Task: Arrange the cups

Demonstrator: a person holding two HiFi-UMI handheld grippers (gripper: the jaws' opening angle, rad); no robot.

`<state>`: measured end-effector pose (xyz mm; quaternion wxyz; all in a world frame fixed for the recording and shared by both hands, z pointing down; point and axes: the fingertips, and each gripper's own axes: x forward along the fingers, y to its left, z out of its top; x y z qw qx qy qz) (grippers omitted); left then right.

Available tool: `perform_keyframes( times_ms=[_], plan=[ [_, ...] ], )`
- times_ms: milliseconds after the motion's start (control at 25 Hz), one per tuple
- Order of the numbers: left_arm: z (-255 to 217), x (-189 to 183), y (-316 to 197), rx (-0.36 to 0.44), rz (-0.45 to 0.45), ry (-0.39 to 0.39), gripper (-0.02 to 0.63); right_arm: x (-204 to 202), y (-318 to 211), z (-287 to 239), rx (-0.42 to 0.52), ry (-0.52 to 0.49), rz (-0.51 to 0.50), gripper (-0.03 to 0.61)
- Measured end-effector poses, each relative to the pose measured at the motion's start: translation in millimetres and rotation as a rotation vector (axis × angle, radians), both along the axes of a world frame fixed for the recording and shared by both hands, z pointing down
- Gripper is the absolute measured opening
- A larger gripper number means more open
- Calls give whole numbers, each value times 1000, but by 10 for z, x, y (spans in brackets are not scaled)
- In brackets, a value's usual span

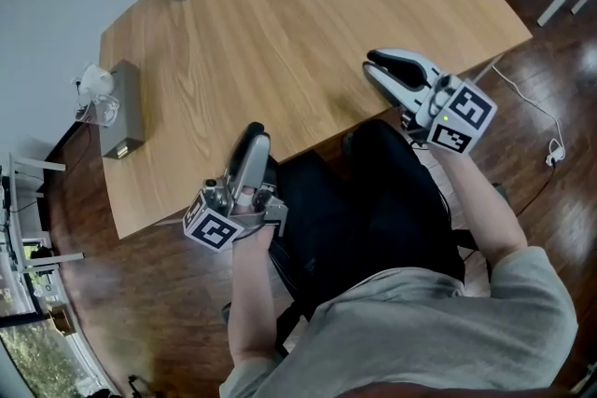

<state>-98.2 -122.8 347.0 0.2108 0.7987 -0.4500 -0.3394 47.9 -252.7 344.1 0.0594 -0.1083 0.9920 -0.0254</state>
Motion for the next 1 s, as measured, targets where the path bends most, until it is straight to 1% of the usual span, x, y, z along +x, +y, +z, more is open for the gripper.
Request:
perform_keyframes(
  times_ms=[1000],
  plan=[
    [16, 25, 5, -4, 12, 10, 143, -35, 29, 25, -5, 5, -12, 74]
  ],
)
